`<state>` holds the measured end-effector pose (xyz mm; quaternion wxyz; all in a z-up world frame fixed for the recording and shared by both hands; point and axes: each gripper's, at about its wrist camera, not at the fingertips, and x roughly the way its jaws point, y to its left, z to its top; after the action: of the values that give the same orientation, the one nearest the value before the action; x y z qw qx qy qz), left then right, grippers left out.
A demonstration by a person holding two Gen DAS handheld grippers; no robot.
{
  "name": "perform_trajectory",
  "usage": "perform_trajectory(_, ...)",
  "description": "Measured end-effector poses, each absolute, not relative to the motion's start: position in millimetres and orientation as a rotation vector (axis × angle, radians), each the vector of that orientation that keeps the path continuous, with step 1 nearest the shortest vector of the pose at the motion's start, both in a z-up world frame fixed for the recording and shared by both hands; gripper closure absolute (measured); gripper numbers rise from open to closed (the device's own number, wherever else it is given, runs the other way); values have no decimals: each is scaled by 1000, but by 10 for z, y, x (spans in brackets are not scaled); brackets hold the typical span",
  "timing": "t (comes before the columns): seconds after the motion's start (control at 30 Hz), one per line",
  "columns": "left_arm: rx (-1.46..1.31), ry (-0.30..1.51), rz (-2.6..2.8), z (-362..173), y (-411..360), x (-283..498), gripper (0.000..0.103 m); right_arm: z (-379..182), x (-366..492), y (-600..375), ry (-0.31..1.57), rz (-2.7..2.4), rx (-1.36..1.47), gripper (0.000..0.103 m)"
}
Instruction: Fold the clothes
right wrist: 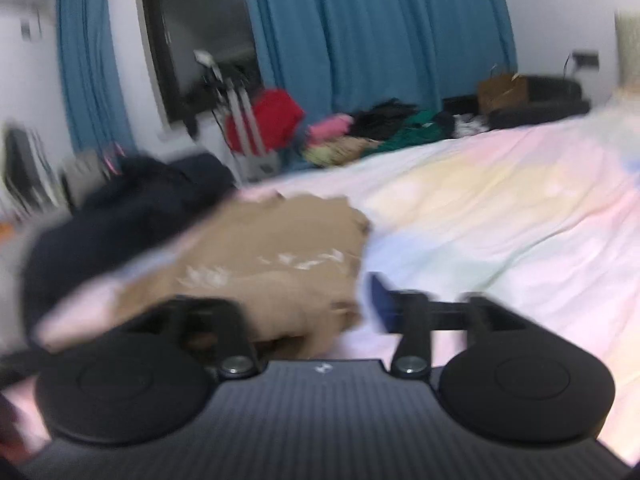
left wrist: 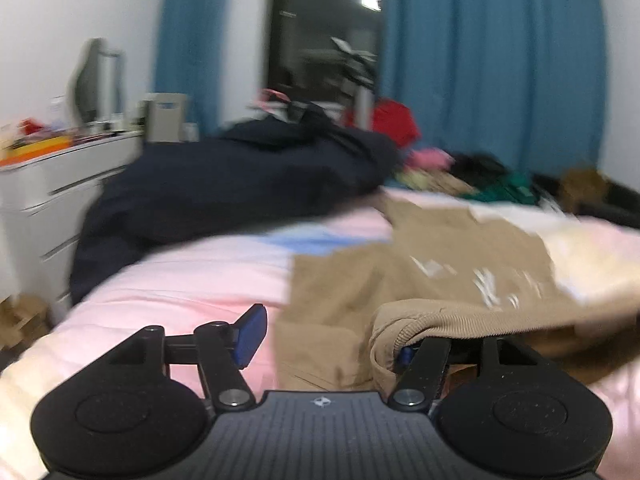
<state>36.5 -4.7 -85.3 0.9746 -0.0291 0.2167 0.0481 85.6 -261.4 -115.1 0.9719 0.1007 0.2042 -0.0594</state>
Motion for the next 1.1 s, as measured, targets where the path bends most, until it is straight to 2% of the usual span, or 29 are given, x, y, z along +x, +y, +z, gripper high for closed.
perform_trajectory(0.07,-127,416,121,-795,68,342,38,-1221,934,-2523,473,-173,88,18)
perform_trajectory(0.13,-153,399,137,-741,128,323,38,-1271,986,-2462,523,-197,-1,18)
perform_trajectory(0.27,-141,326,134,-413,159,254,38,-965,915,-2580,469,-196,44,18)
perform_trajectory(0.4,-155,176,104,238,158,208,38,-210,837,-2717,293,-160,83,18)
perform_trajectory(0.63,-199,-32,28,1813,165,288,38,1330,773,-2852,60,-90,69,18)
perform_trajectory(0.83,-132,-183,-24,3066,140,99,38,2484,547,-2893,-59,-74,1,18)
perform_trajectory(1.1,8,-281,-95,4169,118,-343,33,3585,120,-2962,-145,-1,-69,18)
